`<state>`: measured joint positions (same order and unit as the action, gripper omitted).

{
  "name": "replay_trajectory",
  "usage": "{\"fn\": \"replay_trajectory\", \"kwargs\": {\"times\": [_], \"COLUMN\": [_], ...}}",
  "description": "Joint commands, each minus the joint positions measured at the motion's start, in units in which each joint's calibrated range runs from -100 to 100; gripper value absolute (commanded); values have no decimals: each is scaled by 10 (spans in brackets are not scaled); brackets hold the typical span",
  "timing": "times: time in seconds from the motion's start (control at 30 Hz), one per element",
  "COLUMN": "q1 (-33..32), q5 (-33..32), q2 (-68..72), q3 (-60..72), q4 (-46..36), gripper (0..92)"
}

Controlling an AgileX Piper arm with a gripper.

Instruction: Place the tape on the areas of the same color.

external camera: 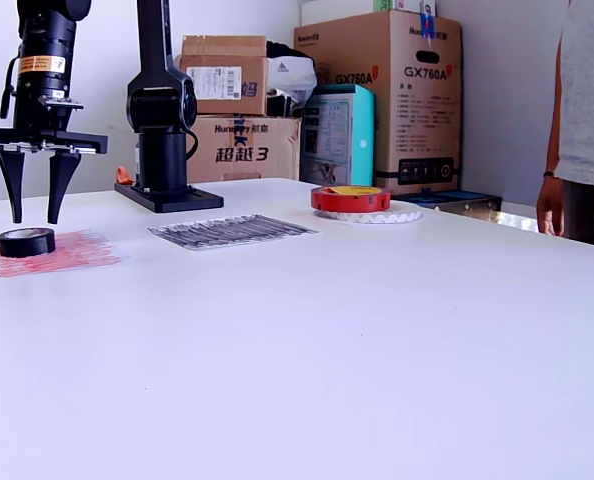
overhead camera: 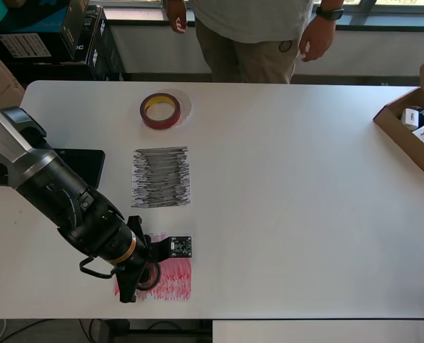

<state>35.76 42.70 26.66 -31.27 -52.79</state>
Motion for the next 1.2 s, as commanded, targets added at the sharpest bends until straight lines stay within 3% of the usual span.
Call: {"fn": "replay_trajectory", "kwargs": {"times": [0.0, 1.17], "q1": [1, -15], "q5": [-3, -1], "q2": [-2, 9], "q3": [-7, -28], "q4": [0, 6], "gripper": [462, 462]}}
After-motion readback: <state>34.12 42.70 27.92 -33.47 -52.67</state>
